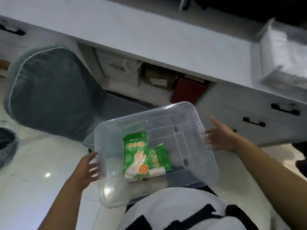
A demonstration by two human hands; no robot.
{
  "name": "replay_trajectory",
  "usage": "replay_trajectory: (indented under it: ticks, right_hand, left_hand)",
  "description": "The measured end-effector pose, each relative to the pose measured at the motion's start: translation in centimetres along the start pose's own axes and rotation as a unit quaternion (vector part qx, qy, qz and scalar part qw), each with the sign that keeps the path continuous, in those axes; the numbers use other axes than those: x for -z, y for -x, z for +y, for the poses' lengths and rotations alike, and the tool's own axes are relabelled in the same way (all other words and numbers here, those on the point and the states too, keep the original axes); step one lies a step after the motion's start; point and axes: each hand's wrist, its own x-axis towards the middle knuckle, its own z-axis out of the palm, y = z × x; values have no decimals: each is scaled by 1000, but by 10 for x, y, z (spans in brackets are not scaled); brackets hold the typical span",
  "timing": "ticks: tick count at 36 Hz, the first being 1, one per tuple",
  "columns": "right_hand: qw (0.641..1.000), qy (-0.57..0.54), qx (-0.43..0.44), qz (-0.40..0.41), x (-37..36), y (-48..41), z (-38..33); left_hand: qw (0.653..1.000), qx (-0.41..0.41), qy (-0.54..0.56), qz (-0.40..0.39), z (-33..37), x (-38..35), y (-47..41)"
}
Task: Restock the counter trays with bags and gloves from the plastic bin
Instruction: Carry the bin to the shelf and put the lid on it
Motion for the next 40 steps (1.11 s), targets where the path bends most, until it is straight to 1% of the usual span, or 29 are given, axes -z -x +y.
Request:
replay_trajectory:
  ticks: [4,7,9,12,15,18,23,26,30,32,35,40]
  right_hand:
    - [996,-51,4,72,50,36,60]
    - [983,-140,-3,120,95,58,110]
    - [970,-194,-5,144,121,73,144]
    - [945,-283,-1,166,155,94,193]
    - [911,-374,1,176,190,117,240]
    - [883,-427,9,195,227,133,278]
    - [838,-486,15,246,269,155,338]
    - [807,-527,19,264,280,169,374]
    - [767,-576,7,283,287,192,416]
    - [740,-603,7,296,287,200,436]
    - [692,-652,7,310,286,205,463]
    - [624,-701,-34,344,292,211,481]
  left_hand:
    - [992,-20,-124,-34,28,-77,2]
    - [977,-30,-200,-69,41,-146,11]
    - [962,-59,-253,-88,45,-193,17]
    - [936,-89,-324,-103,45,-266,31]
    - [909,-88,-384,-138,41,-343,50]
    - [885,-102,-428,-154,35,-417,67]
    - [828,-119,-514,-189,11,-534,97]
    - [796,-143,-552,-204,-8,-599,117]
    - [749,-155,-598,-239,-37,-675,144]
    - [717,-162,-626,-262,-54,-711,156]
    - [668,-162,-672,-277,-81,-766,170]
    - [588,-140,-735,-309,-129,-864,185]
